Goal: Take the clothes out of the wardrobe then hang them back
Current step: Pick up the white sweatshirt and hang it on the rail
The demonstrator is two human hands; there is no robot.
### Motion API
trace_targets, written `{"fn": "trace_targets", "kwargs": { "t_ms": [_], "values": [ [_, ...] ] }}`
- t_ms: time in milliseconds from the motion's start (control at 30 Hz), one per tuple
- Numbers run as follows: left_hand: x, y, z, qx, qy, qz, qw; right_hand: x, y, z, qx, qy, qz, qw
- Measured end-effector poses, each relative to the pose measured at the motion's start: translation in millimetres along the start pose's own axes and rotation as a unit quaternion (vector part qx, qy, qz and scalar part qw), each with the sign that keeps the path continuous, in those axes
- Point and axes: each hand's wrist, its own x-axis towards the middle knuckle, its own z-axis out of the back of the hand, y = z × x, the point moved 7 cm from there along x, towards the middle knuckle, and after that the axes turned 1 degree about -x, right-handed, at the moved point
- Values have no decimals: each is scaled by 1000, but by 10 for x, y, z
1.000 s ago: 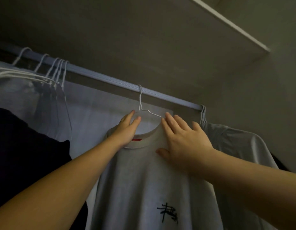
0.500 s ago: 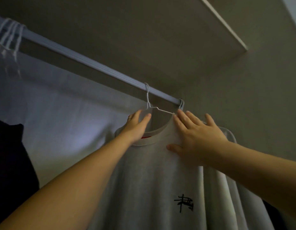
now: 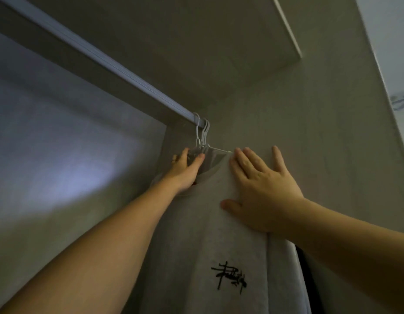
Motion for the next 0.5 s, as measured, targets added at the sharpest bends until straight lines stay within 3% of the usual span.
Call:
{"fn": "trace_targets", "kwargs": {
  "t_ms": [500],
  "values": [
    [-112,49,-30,48,-16,2,999,-128,32,-26,47,-25,18,998]
  ]
}}
